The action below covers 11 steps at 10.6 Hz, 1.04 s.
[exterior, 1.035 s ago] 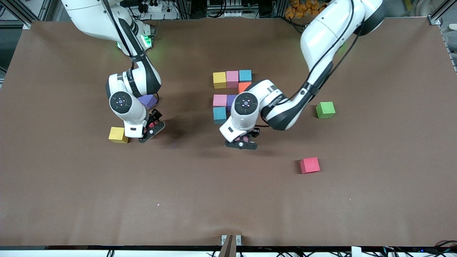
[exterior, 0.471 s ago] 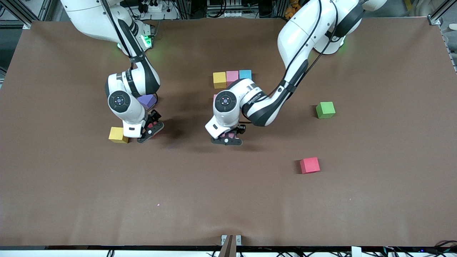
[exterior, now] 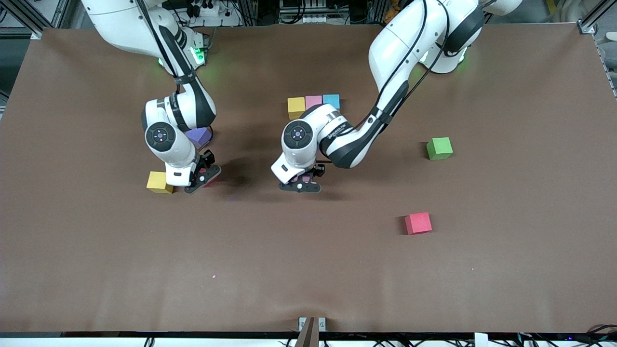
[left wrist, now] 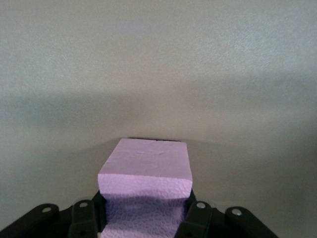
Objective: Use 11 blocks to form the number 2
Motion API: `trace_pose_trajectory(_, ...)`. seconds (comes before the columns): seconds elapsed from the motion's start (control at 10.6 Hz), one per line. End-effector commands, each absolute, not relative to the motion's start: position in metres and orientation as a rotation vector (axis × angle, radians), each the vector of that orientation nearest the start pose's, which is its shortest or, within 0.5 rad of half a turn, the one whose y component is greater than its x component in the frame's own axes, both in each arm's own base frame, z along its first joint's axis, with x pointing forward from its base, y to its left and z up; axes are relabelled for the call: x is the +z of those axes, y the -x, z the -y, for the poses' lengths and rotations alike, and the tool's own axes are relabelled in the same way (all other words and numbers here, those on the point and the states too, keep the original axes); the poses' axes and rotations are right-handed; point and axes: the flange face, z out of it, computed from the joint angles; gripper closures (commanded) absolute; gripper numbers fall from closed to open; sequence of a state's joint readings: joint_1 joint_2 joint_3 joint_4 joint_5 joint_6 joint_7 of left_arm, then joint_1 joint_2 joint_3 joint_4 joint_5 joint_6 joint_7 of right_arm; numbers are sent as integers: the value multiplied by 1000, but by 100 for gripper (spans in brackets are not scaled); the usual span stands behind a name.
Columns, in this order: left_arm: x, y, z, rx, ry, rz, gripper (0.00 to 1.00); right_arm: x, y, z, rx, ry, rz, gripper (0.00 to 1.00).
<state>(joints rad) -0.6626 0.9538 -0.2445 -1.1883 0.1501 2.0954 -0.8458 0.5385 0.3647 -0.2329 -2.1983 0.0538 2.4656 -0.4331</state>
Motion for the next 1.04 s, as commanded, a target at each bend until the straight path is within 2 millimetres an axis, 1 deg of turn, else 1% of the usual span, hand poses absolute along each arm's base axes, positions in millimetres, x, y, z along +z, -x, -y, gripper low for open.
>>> trace_pose_trajectory(0.0, 213, -515, 564, 153, 3178, 66, 68, 244, -541, -166, 97, 2980, 1105, 77)
trace_pose_trajectory(0.19, 211, -516, 562, 154, 3171, 112, 68, 256, -548, -168, 110, 2976, 1109, 77)
trace_pose_trajectory(0.28, 211, -516, 562, 153, 3171, 139, 68, 260, -551, -164, 98, 2973, 1113, 77)
trace_pose_trajectory(0.38, 211, -516, 562, 155, 3167, 168, 68, 269, -559, -165, 74, 2974, 1115, 77)
trace_pose_trajectory(0.47, 211, -515, 563, 155, 3167, 173, 68, 271, -562, -168, 83, 2974, 1117, 77)
trace_pose_trajectory(0.75, 213, -515, 569, 122, 3195, 196, 68, 270, -563, -169, 88, 2972, 1122, 77)
trace_pose_trajectory(0.94, 212, -511, 572, 125, 3192, 210, 68, 277, -568, -172, 81, 2972, 1123, 77)
